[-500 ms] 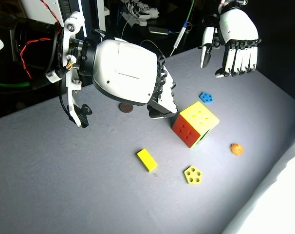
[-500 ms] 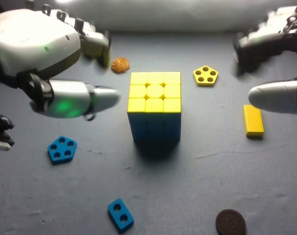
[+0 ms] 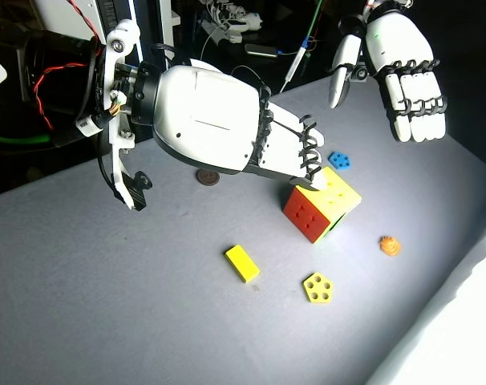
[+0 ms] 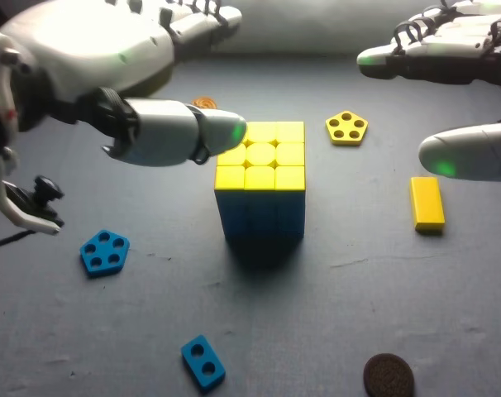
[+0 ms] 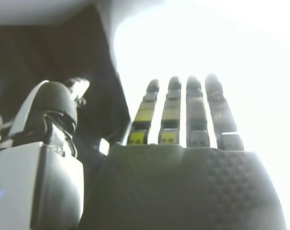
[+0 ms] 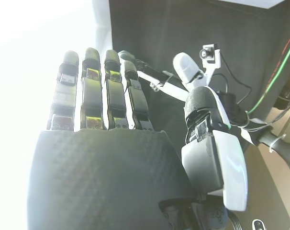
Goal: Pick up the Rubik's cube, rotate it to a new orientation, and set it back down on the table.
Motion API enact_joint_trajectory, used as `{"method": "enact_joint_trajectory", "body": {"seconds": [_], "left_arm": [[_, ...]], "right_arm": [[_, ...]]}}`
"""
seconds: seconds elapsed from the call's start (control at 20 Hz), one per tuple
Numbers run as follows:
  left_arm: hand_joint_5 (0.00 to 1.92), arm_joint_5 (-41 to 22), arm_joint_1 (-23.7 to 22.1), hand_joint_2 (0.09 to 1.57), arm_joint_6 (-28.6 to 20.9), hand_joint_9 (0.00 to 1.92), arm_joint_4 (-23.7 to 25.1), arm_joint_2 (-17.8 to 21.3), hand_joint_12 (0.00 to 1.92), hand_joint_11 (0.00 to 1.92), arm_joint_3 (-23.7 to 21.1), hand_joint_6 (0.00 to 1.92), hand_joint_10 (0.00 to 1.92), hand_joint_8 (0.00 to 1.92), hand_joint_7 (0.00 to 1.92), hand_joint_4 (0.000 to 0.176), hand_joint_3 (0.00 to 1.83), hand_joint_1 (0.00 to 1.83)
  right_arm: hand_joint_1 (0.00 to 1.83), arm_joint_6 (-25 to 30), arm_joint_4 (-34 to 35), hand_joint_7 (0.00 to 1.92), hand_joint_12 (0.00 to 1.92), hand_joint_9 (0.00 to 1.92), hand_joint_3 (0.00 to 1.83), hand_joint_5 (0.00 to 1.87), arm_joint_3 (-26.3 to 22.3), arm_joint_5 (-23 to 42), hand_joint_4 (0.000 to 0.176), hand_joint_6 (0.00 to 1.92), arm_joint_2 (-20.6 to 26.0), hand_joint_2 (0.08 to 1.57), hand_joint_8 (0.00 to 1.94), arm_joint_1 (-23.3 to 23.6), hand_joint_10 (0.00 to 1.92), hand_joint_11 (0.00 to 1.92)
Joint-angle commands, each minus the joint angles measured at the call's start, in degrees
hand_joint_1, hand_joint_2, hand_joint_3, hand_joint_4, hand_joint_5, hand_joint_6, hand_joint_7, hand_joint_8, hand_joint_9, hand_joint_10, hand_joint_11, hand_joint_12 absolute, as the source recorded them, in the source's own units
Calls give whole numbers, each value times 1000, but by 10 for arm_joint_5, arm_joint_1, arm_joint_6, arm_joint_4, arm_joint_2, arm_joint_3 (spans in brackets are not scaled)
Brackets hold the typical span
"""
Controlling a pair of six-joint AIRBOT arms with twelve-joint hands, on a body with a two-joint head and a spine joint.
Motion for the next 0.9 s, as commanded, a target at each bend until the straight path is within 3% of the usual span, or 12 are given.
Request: {"method": "enact_joint_trajectory", "body": {"seconds": [0.0, 0.1, 0.2, 0.5, 0.75, 0.85], "left_arm": [[0, -41, -7, 1292, 24, 26, -8, -3, 193, 0, 3, 0, 5, 3, 36, 0, 0, 34], [0, -51, -4, 1285, 72, 2, -55, -22, 117, 0, 6, 0, 0, 6, 23, 0, 0, 18], [0, -70, 4, 1278, 73, 9, -63, -38, 126, 0, 9, 0, 3, 4, 26, 0, 0, 53], [0, -113, 30, 1122, 68, 0, -84, -76, 132, 0, 24, 0, 0, 0, 0, 0, 0, 605], [0, -124, 52, 1021, 43, 0, -82, -111, 8, 0, 44, 0, 0, 0, 0, 0, 0, 947], [0, -143, 60, 1054, 31, 0, -82, -124, 0, 0, 47, 0, 0, 0, 0, 0, 0, 1038]], "right_arm": [[0, 1, 14, 215, 309, 183, 0, 127, 0, 61, 0, 19, 3, 1293, 0, 5, 28, 0], [2, 1, 14, 205, 279, 183, 0, 129, 0, 62, 0, 15, 3, 1291, 3, 4, 22, 0], [0, 1, 14, 194, 243, 172, 1, 125, 0, 64, 0, 8, 3, 1294, 3, 1, 10, 0], [9, 1, 14, 187, 214, 170, 0, 127, -1, 69, 0, 12, 3, 1296, 3, -4, 2, 0], [46, 1, 14, 192, 129, 170, 0, 109, -1, 70, 0, 1, 3, 1290, 1, -5, 1, 0], [32, 1, 14, 189, 126, 170, 0, 100, -1, 70, 0, 0, 3, 1291, 1, -5, 2, 0]]}}
